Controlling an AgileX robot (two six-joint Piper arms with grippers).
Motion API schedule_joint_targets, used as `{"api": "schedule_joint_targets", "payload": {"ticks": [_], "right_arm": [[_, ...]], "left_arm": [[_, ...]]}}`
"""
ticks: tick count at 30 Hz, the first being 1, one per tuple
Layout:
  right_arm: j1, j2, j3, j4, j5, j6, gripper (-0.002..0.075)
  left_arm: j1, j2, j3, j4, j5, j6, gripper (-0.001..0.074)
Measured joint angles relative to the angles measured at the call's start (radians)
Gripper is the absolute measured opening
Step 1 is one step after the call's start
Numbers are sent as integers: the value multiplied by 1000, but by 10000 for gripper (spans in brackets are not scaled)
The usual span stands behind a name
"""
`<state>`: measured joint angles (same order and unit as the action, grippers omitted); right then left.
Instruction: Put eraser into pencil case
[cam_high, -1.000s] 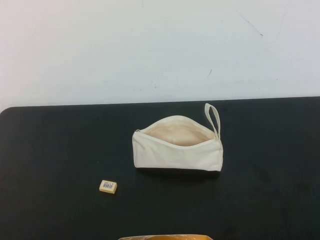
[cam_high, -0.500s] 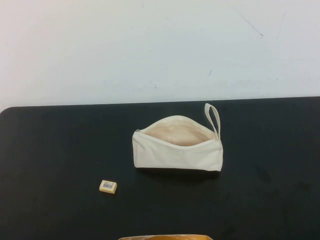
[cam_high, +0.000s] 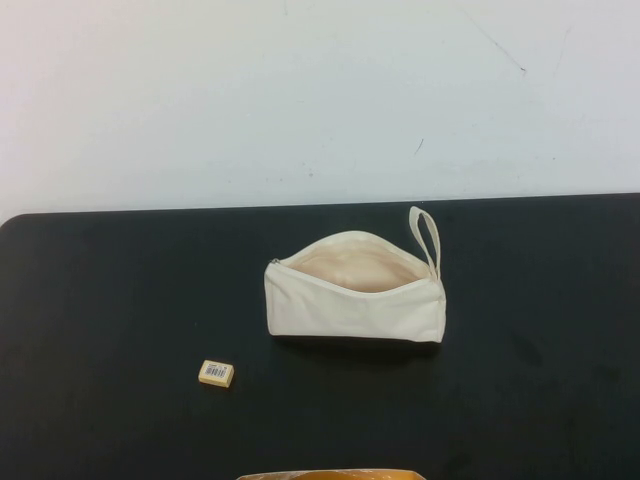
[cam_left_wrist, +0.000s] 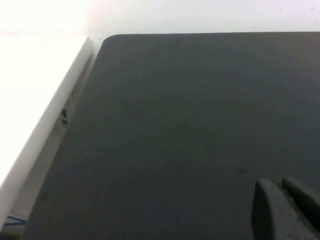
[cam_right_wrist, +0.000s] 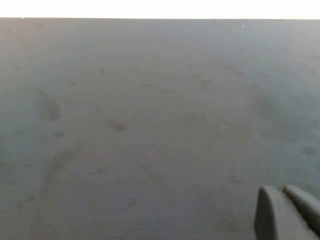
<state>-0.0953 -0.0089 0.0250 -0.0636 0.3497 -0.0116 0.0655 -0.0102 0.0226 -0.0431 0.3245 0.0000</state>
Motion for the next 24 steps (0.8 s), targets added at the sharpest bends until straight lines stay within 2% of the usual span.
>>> {"api": "schedule_joint_targets", "payload": {"ticks": [6, 8, 11, 13, 15, 19, 24], "right_arm": [[0, 0, 0, 0, 0, 0, -1], [0, 0, 0, 0, 0, 0, -1], [0, 0, 0, 0, 0, 0, -1], [0, 0, 0, 0, 0, 0, -1], [0, 0, 0, 0, 0, 0, -1], [0, 0, 0, 0, 0, 0, -1], [0, 0, 0, 0, 0, 0, -1]], "left_arm": [[0, 0, 2, -28, -24, -12, -2], [0, 0, 4, -167, -78, -80, -2], [0, 0, 4, -507, -227, -211, -2], [0, 0, 4, -710, -325, -252, -2], [0, 0, 4, -839, -400, -268, -2], [0, 0, 4, -927, -504, -280, -2], [0, 0, 4, -960, -519, -286, -2]]}}
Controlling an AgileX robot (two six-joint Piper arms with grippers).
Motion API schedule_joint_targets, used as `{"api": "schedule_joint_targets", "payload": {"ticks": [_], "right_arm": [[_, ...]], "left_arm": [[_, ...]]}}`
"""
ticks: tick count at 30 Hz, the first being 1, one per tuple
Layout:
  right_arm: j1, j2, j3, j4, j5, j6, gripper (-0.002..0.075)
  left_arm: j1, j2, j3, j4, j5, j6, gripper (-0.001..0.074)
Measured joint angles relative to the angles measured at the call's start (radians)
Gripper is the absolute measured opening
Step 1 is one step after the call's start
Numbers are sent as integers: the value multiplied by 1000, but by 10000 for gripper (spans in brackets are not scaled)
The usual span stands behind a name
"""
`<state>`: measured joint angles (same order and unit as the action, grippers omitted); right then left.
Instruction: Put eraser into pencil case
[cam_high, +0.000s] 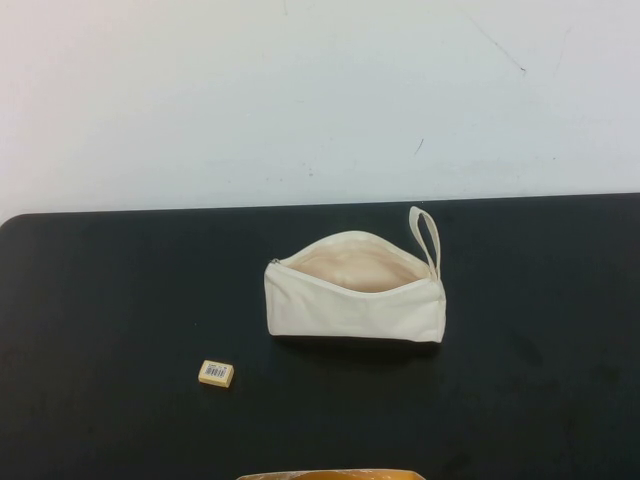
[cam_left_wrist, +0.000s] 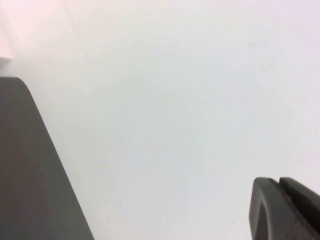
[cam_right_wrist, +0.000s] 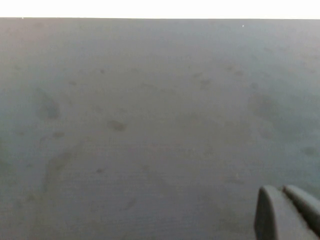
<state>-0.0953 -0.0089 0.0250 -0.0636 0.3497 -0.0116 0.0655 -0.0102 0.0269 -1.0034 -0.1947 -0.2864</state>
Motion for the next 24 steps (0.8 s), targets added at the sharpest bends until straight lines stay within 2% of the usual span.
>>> {"api": "schedule_joint_targets", "payload": {"ticks": [5, 8, 13, 18, 24], "right_arm": [[0, 0, 0, 0, 0, 0, -1], [0, 0, 0, 0, 0, 0, -1], [0, 0, 0, 0, 0, 0, -1], [0, 0, 0, 0, 0, 0, -1], [0, 0, 0, 0, 0, 0, -1]], "left_arm": [[0, 0, 0, 12, 48, -29, -2], [0, 0, -51, 172, 168, 21, -2], [0, 37, -316, 437, 487, 182, -2], [-2, 246, -588, 523, 883, 443, -2], [-47, 517, -857, 610, 1075, 565, -2]]}}
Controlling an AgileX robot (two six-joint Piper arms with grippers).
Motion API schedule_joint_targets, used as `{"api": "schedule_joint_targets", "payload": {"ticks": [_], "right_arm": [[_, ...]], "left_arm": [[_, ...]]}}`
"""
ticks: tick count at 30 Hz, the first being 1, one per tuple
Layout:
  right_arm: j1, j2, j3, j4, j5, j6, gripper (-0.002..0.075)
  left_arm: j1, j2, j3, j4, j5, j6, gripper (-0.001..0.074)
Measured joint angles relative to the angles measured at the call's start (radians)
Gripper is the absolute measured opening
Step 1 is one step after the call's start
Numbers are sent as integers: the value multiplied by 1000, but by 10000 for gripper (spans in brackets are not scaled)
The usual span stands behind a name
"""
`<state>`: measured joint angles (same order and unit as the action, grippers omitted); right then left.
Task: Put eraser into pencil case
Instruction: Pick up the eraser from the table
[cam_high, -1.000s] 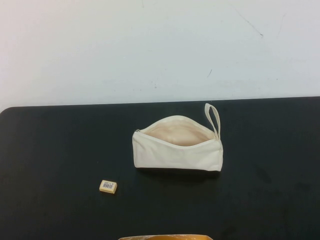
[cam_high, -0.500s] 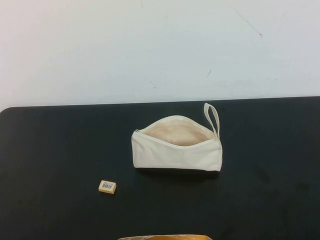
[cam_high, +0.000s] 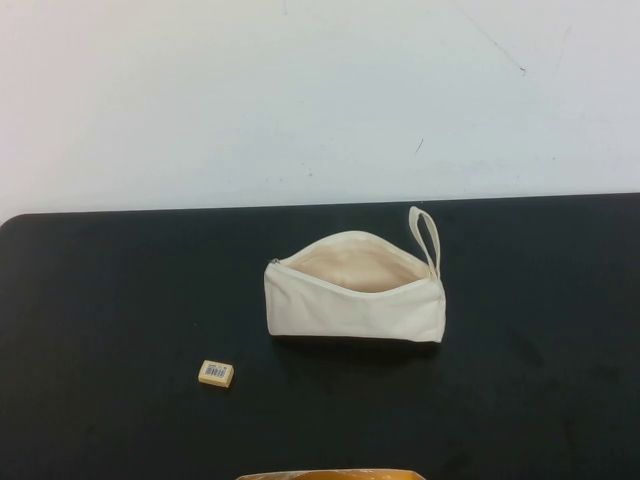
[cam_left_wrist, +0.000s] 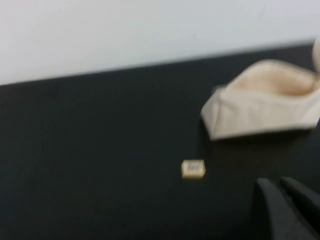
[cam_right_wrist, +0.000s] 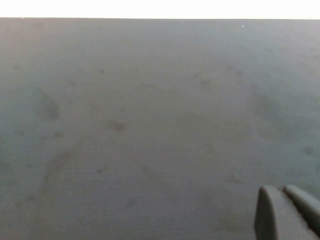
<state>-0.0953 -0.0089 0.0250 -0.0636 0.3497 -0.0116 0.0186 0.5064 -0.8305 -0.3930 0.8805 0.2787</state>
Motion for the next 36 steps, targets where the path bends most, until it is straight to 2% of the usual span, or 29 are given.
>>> {"api": "schedule_joint_targets", "payload": {"ticks": [9, 22, 25, 31, 33, 36], "right_arm": [[0, 0, 0, 0, 0, 0, -1], [0, 0, 0, 0, 0, 0, -1], [0, 0, 0, 0, 0, 0, 0], [0, 0, 0, 0, 0, 0, 0], [0, 0, 0, 0, 0, 0, -1], [0, 0, 0, 0, 0, 0, -1]], "left_arm": [[-200, 465, -202, 230, 138, 4, -2], [-289, 920, -410, 252, 159, 4, 8], [-289, 1008, -453, 249, 176, 4, 81], [-289, 1163, -500, 205, 169, 4, 385], [-291, 1205, -505, 202, 145, 7, 430], [-295, 1278, -511, 219, 98, 11, 456]]}}
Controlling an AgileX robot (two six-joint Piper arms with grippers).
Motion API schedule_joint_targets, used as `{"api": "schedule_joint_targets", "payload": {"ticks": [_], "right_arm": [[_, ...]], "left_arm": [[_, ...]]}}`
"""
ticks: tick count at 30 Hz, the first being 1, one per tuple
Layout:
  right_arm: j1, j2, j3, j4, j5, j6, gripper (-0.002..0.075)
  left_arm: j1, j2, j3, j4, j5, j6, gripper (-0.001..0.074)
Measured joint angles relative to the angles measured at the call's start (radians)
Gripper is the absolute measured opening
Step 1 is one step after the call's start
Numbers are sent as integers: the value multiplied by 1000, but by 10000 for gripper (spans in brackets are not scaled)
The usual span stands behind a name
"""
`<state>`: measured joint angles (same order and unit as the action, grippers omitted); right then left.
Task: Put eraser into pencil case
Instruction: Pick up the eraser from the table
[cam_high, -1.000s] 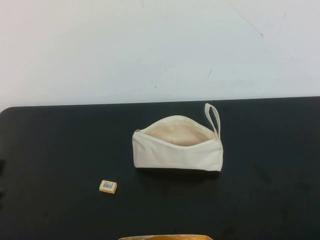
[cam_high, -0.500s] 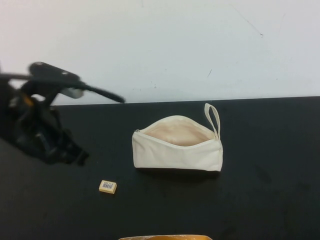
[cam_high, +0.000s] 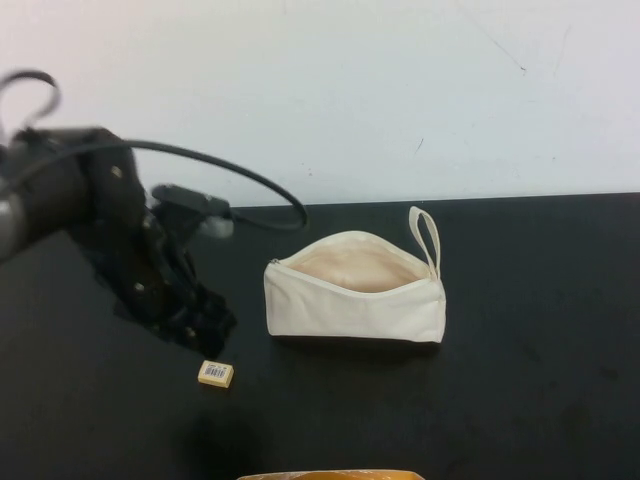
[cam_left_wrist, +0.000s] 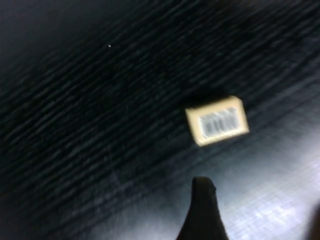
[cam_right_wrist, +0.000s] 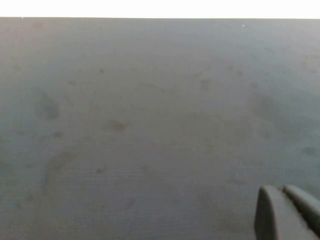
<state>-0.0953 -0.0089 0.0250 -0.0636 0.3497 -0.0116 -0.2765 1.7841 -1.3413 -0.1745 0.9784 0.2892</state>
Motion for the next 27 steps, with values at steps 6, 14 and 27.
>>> {"api": "schedule_joint_targets", "payload": {"ticks": [6, 14, 27], "right_arm": [[0, 0, 0, 0, 0, 0, -1], [0, 0, 0, 0, 0, 0, -1], [0, 0, 0, 0, 0, 0, -1]], "left_arm": [[-15, 111, -2, 28, -66, 0, 464], [-34, 182, -4, 37, -169, 0, 465], [-34, 228, -6, 49, -185, 0, 462]]}}
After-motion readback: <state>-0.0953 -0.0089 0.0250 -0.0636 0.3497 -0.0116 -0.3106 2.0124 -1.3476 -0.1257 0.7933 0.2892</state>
